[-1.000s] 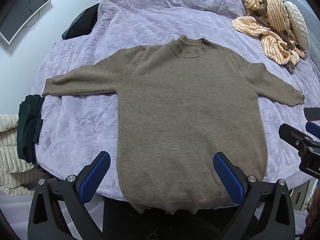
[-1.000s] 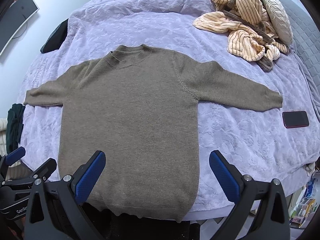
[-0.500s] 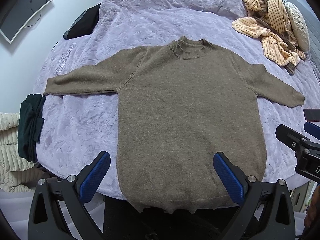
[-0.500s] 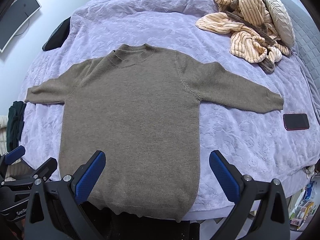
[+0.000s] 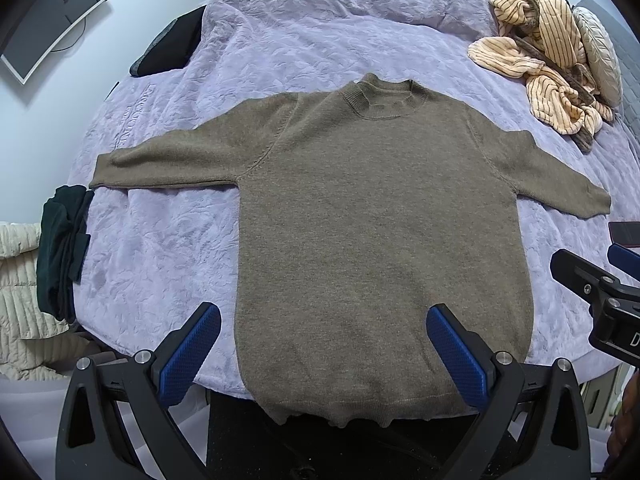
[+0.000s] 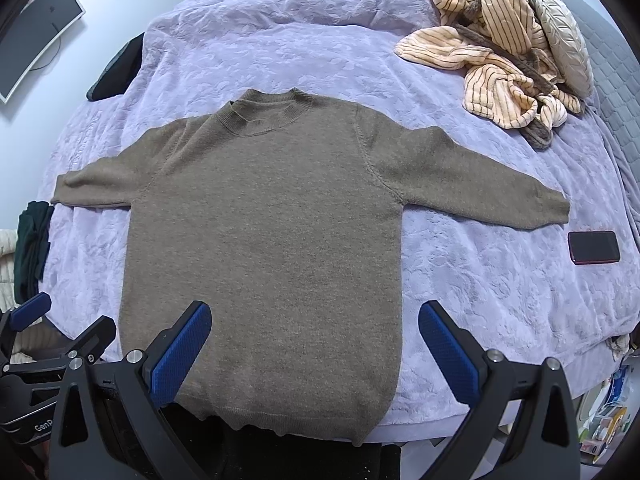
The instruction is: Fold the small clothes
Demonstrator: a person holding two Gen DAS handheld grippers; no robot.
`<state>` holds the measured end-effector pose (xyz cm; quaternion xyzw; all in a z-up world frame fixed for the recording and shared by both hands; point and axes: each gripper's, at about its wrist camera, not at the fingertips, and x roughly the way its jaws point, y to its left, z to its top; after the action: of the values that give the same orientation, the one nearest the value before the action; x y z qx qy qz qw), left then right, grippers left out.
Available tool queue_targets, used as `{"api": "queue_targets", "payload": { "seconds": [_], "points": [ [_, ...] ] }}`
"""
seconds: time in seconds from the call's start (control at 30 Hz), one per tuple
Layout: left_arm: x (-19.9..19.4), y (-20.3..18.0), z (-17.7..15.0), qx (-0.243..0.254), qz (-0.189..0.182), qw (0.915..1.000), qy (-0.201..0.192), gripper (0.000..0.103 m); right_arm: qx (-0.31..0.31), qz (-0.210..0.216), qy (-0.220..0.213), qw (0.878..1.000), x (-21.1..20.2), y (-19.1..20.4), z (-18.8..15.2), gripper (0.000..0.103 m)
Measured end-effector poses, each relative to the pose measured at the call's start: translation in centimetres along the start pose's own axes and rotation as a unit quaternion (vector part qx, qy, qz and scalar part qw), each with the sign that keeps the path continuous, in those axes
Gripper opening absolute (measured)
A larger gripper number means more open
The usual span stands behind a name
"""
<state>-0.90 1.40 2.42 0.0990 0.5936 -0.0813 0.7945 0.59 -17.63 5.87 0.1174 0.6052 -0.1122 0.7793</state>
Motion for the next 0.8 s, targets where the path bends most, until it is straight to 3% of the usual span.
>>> {"api": "queue_targets", "payload": {
  "seconds": [0.8],
  "points": [
    [0.15, 0.65, -0.42, -0.005, 0.004, 1.0000, 0.003, 0.103, -0.004, 0.000, 0.003, 1.000, 0.28, 0.70, 0.19, 0.103]
  ]
}}
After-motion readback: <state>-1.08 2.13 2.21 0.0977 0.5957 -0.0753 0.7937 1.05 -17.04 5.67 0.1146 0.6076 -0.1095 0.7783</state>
